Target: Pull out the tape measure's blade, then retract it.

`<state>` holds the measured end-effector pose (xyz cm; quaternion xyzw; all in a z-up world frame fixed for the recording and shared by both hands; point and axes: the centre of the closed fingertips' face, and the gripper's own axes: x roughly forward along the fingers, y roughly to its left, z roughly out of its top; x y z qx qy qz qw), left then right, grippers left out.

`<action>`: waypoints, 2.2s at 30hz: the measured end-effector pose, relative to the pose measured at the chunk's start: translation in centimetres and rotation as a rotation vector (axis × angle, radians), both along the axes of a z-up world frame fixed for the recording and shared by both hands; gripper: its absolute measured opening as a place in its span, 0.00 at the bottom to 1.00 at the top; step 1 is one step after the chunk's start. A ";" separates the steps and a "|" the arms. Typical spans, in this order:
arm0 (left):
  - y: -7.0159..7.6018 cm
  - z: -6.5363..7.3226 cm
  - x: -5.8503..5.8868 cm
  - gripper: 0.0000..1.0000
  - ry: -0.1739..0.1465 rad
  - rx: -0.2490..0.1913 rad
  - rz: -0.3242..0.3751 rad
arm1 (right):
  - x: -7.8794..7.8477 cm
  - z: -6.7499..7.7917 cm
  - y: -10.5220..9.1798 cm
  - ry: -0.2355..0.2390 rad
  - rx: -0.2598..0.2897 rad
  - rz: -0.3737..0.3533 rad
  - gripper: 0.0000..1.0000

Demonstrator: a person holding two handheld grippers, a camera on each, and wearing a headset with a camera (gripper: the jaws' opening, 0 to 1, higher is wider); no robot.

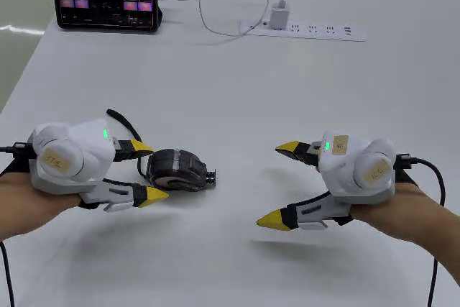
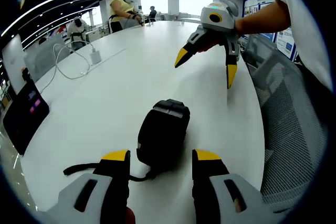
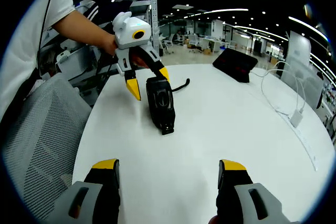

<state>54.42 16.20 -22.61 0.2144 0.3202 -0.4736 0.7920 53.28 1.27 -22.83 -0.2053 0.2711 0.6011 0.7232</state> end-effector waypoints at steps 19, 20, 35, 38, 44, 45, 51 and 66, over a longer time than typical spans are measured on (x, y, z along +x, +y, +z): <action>-0.6 -0.9 0.3 0.30 0.010 0.067 -0.118 | 0.3 -0.4 0.4 0.007 -0.001 0.021 0.72; -0.6 -0.9 0.3 0.30 0.011 0.071 -0.121 | 0.3 -0.4 0.5 0.007 -0.001 0.021 0.72; -0.4 -1.3 0.4 0.27 0.028 0.114 -0.163 | 0.4 -0.5 1.0 0.010 0.008 0.029 0.70; -0.4 -1.3 0.5 0.26 0.038 0.120 -0.168 | 0.4 -0.6 1.1 0.010 0.008 0.032 0.69; -0.3 -1.4 0.5 0.26 0.052 0.135 -0.176 | 0.4 -0.9 1.4 0.010 0.007 0.046 0.65; -0.3 -1.5 0.5 0.26 0.057 0.136 -0.174 | 0.4 -0.9 1.5 0.011 0.008 0.048 0.64; -0.3 -1.5 0.5 0.26 0.058 0.142 -0.178 | 0.7 -1.1 2.4 0.001 0.013 0.060 0.58; -0.3 -1.6 0.5 0.25 0.055 0.140 -0.173 | 1.2 -2.0 5.3 -0.004 0.038 0.097 0.49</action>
